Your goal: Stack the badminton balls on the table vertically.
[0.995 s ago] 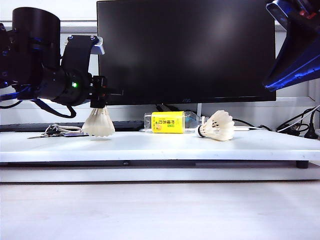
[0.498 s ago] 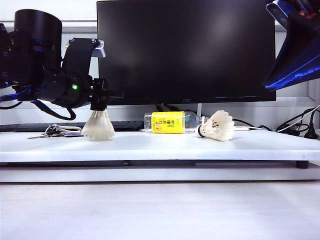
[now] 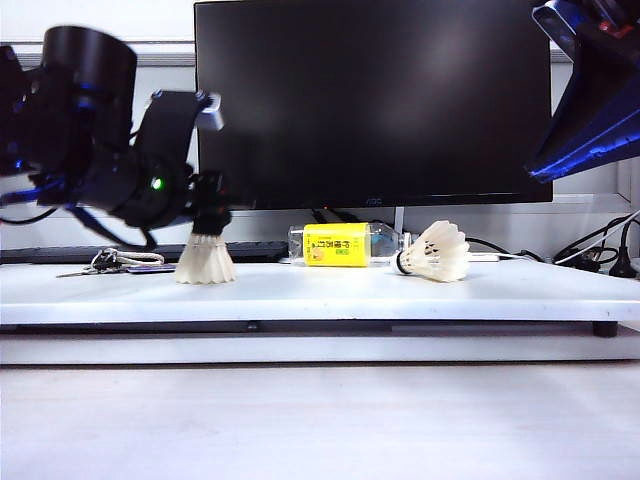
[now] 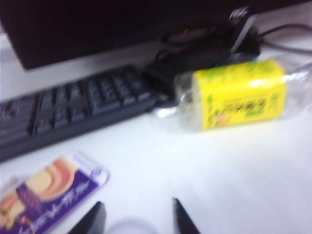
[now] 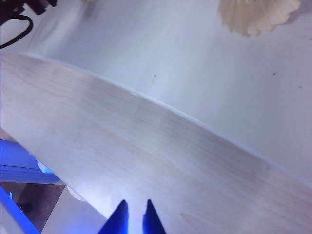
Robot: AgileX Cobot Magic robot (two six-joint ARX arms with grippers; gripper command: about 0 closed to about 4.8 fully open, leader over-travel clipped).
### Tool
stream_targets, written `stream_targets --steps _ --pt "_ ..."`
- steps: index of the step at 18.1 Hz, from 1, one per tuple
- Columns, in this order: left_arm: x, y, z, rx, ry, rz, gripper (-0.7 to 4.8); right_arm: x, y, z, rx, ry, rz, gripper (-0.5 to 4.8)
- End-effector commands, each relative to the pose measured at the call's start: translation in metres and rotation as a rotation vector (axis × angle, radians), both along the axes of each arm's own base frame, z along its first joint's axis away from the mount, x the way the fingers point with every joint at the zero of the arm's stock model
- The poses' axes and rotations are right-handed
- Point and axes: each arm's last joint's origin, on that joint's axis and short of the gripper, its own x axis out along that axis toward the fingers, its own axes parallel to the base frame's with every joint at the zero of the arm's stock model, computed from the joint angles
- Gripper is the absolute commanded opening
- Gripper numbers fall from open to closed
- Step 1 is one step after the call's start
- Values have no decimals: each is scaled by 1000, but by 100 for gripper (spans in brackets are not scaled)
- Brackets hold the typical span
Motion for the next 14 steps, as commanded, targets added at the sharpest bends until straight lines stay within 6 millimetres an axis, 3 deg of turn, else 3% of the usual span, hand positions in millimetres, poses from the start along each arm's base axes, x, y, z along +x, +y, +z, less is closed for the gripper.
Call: stream_targets --steps 1,2,4,7,9,10,14 --pt "-3 0 16 -20 -54 -5 257 1 0 2 2 -23 2 53" --pt "-4 0 19 -25 -65 -5 262 1 0 2 2 -23 2 53" --pt "-8 3 34 -19 -95 -2 347 1 0 2 3 -23 2 53" --pt "-27 13 74 -27 -122 -2 350 1 -2 1 -70 -35 -53 54" --pt "-54 27 103 5 -38 -3 348 1 -5 0 -154 -24 -126 70" --pt "-71 36 114 29 9 -3 342 1 -6 4 -170 -21 -140 108" --pt "-124 62 136 -51 161 -34 341 22 -1 48 -192 22 -142 117"
